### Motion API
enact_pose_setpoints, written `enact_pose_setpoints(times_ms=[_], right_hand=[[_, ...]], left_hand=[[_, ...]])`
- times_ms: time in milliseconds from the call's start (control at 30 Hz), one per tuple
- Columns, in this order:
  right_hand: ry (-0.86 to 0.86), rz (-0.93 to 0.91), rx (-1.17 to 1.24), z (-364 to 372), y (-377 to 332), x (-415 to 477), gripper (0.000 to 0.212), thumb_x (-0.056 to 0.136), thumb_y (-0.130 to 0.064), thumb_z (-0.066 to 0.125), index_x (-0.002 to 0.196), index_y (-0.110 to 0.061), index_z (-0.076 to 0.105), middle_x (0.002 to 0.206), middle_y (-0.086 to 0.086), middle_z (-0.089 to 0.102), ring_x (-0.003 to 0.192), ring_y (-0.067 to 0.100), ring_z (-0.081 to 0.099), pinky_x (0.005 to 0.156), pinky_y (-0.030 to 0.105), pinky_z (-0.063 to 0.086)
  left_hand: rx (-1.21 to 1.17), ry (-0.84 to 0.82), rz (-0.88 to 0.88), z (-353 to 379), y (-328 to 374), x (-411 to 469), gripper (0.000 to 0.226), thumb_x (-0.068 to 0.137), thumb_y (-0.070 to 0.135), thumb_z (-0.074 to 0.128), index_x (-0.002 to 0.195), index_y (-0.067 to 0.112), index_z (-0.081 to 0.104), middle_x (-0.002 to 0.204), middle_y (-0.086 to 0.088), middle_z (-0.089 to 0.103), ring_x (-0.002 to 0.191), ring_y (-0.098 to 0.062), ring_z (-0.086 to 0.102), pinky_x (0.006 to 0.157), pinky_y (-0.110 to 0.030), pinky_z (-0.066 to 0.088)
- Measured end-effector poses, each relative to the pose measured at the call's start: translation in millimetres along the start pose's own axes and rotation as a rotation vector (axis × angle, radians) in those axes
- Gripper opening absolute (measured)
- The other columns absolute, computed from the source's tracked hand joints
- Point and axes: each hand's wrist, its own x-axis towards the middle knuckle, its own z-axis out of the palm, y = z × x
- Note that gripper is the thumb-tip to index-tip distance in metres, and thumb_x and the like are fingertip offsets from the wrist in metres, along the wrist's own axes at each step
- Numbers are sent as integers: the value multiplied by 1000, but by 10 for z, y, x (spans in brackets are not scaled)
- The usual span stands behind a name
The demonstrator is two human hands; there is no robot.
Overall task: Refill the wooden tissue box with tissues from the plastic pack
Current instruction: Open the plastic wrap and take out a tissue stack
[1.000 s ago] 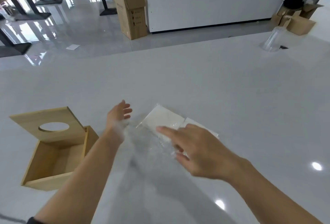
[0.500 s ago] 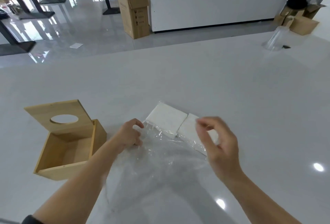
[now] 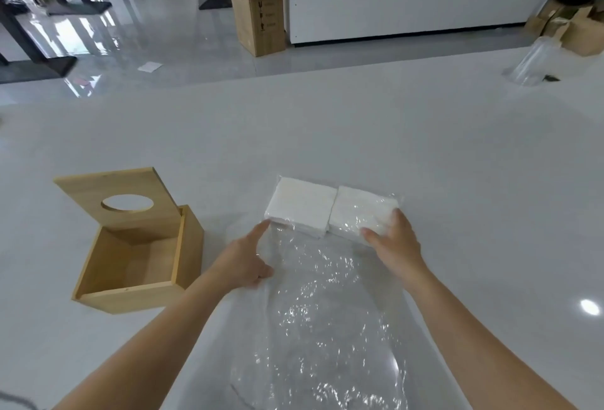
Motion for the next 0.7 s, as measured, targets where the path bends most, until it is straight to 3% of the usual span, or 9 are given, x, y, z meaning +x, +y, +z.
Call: enact_pose_setpoints(times_ms=[67,167,367,400,467,533,600,633,700], right_hand=[[-27,-54,-36,-8,-43,150,46,80,-38,65,113,-13,44,129,2,52,121,25,48,93,37,34],[-88,-101,-50,-51,-120,327,48,79,-41,65,113,-16,44,133,-3,52,124,20,47,96,37,31],[-137,-156,-129,-115,-202,467,42,82,-41,63,107,-13,44,127,0,53,122,23,47,98,40,33],[-124,-172,-178,-118,-208,472,46,82,-43,62,113,-14,44,131,1,50,125,24,45,98,39,31],[-68,-189,-249,-108,-210,467,61,84,-44,60,131,-11,37,139,6,43,130,25,38,100,38,29],[18,-215,-241,-93,-199,436,66,85,-41,58,138,-10,33,141,9,41,130,27,37,101,39,28],[108,-259,-209,-80,-180,392,55,86,-36,58,130,-9,41,134,11,46,124,30,41,98,40,30],[142,-271,-196,-83,-178,369,49,86,-34,58,125,-7,45,130,13,48,121,31,42,95,40,30],[169,-265,-172,-98,-184,313,46,87,-30,58,125,-7,46,132,13,47,124,32,40,96,39,29]], left_hand=[[3,-9,-11,24,68,-48,92,78,4,65,149,30,12,62,-3,58,47,-15,56,43,-14,45],[70,-26,-15,96,148,-79,97,78,7,64,150,26,2,67,-4,60,53,-20,59,56,-23,51],[104,3,-42,152,165,-33,95,80,14,66,148,28,2,71,-6,62,48,-18,56,58,-25,50],[118,21,-55,154,169,-40,91,81,18,66,148,28,4,80,-10,65,56,-22,59,65,-28,51],[237,96,-78,171,194,-86,81,83,30,63,146,23,12,116,-16,56,95,-31,59,86,-36,47],[532,258,-47,224,225,-157,76,86,42,57,145,18,15,144,-18,27,130,-35,33,104,-41,31],[635,421,201,301,279,-271,80,84,55,49,147,17,18,154,-17,10,141,-33,16,111,-41,19],[571,381,341,342,312,-333,84,80,63,45,147,18,20,156,-15,11,143,-31,14,113,-40,15],[544,97,508,450,364,-479,96,77,72,45,150,21,9,159,-7,7,146,-23,2,116,-35,3]])
